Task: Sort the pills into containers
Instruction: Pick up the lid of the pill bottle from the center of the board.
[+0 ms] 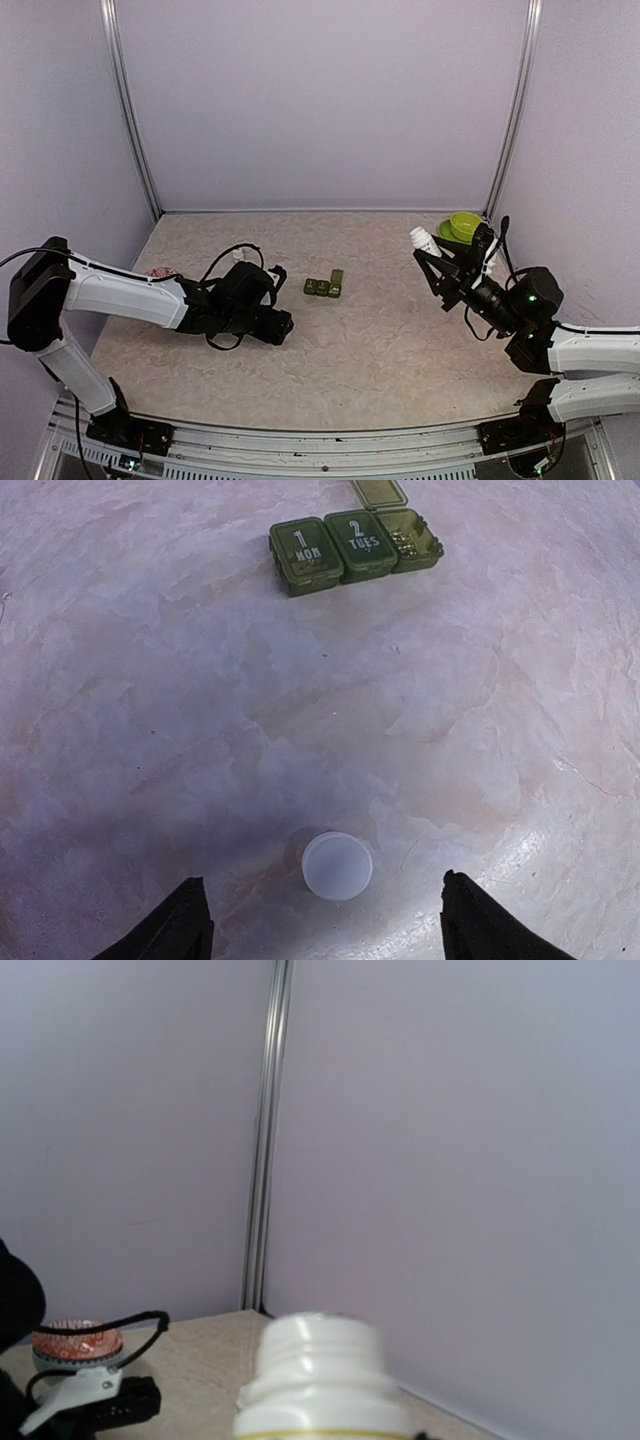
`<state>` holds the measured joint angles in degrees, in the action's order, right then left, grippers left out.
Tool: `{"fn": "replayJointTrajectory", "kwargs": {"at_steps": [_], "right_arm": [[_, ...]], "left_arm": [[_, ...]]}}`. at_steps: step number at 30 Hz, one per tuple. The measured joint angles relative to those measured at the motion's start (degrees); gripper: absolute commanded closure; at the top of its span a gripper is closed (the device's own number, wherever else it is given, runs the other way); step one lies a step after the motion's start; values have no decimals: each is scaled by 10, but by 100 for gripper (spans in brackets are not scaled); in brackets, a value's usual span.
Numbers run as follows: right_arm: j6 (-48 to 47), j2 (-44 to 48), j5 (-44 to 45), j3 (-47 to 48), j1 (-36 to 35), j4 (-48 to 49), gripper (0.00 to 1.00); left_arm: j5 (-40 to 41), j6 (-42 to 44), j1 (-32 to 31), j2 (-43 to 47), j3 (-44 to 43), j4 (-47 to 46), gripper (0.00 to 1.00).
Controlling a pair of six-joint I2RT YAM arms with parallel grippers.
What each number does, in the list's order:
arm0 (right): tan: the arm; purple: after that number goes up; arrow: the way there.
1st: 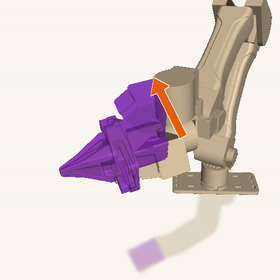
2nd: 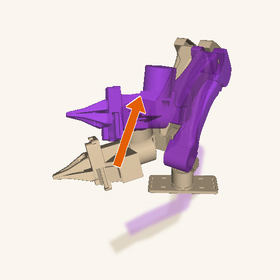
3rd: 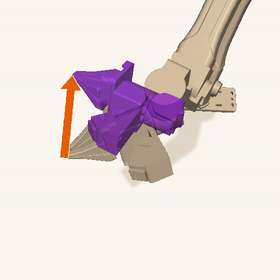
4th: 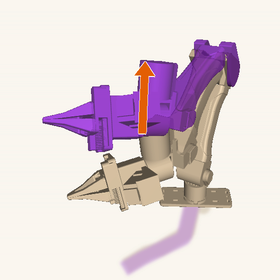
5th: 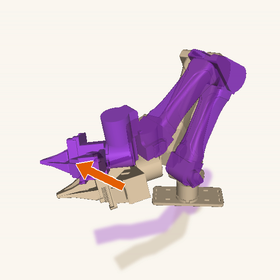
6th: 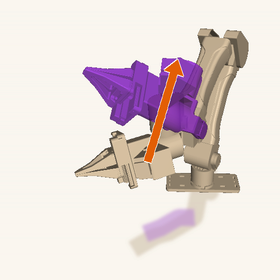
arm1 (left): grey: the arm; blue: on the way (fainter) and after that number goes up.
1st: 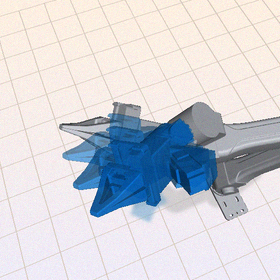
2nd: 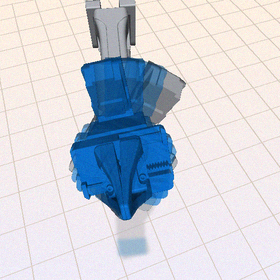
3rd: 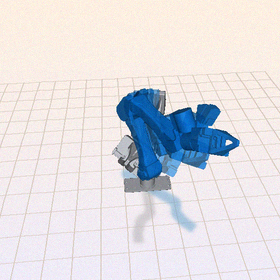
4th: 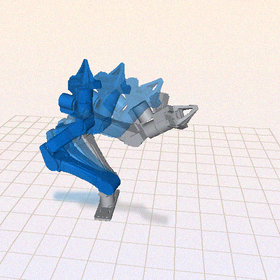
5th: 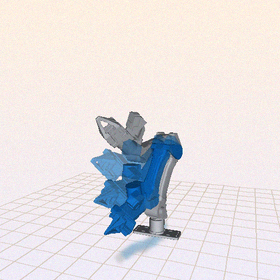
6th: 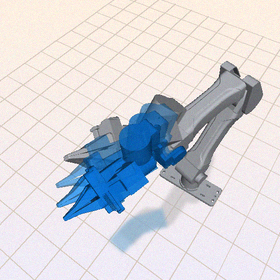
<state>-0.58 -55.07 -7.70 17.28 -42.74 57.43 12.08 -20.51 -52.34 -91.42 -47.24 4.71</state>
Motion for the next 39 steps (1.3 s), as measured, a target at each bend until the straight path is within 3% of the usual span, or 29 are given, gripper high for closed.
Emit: {"fn": "replayJointTrajectory", "kwargs": {"at_steps": [16,39], "right_arm": [[0,-4,0,0,0,-11,73],[0,-12,-2,0,0,-12,73]], "left_arm": [[19,5,-15,-71,-21,11,35],[19,15,-14,-107,-30,-8,57]]}}
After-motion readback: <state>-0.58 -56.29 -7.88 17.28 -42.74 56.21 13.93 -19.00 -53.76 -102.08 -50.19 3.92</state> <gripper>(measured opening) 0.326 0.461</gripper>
